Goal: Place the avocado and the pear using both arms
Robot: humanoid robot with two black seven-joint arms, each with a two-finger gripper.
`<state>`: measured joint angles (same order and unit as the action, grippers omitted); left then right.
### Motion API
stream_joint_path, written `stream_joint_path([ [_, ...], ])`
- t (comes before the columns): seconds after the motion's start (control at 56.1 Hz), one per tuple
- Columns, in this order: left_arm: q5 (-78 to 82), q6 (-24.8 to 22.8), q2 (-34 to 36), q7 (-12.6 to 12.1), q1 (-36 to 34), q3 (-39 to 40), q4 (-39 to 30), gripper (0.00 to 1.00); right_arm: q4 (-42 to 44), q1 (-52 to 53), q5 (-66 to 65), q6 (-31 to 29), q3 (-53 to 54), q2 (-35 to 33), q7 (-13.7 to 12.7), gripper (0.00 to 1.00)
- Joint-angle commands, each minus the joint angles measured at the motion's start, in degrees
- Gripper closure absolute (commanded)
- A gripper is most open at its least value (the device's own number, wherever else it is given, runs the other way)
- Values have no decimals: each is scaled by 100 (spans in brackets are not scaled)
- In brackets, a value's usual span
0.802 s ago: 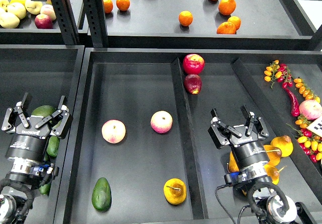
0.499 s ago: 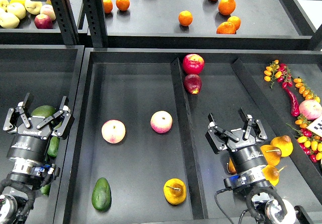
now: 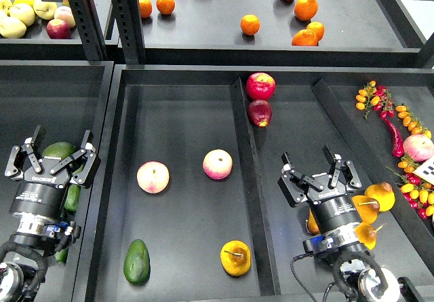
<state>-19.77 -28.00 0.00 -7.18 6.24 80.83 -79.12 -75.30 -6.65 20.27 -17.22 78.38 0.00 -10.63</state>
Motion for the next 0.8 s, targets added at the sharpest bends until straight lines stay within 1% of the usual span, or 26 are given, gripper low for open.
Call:
stream_joint_path([
  [0.0,0,0,0,15,53,-50,28,0,-2,-3,-6,0,10,0,0,0],
  [0.196,-62,0,0,-11,167,-103,45,0,-2,-3,-32,-9,45,0,0,0],
  [0.499,79,0,0,-20,106,-129,116,0,7,-55,-50,-9,63,0,9,0],
  [0.677,465,0,0,-38,9,-129,133,0,16,-55,-94,26,72,0,9,0],
  [0.784,993,0,0,-64,-114,-182,186,0,16,-55,-137,44,124,0,9,0],
])
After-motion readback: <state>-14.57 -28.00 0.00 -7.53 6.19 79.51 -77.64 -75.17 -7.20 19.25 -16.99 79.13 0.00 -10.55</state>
